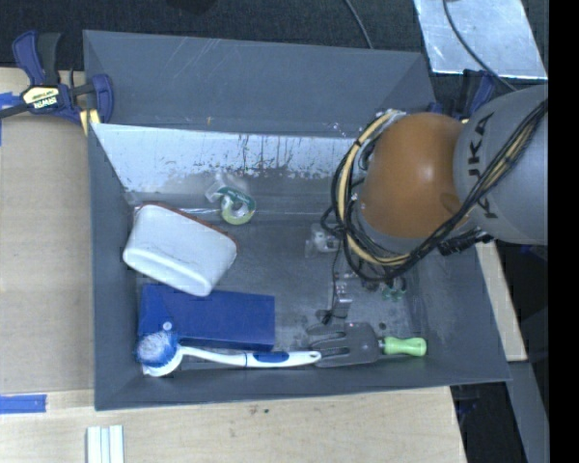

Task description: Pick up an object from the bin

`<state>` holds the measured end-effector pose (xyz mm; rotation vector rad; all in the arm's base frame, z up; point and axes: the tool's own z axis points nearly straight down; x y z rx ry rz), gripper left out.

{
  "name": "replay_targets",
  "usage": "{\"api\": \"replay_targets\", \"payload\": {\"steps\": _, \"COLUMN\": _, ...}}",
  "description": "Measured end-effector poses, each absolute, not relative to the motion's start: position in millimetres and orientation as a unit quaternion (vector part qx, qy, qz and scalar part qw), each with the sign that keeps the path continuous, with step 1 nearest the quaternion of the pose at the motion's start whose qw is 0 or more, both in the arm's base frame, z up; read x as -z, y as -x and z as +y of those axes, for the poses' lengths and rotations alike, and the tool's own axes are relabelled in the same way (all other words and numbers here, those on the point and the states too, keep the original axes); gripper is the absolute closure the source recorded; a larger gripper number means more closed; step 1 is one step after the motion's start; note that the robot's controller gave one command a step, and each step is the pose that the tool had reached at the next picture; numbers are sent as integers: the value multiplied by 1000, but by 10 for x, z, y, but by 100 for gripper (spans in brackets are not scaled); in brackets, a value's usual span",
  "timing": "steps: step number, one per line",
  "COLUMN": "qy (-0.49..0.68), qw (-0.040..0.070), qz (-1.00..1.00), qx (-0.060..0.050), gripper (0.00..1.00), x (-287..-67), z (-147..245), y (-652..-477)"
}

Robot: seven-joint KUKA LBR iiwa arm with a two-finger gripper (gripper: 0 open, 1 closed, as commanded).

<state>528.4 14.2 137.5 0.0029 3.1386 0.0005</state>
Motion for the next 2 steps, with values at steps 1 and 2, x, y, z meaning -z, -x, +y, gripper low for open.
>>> {"api": "replay_targets", "payload": {"steps": 1, "qy": -1, "qw": 1, "qz": 1000, "qx": 0, "gripper": 0, "x": -1375, "z": 142, "y": -5284}}
{"api": "replay_targets", "payload": {"steps": 2, "qy": 165, "qw": 5, "qz": 986, "qx": 1, "gripper": 0, "x": -1805, "z": 120, "y": -5260}}
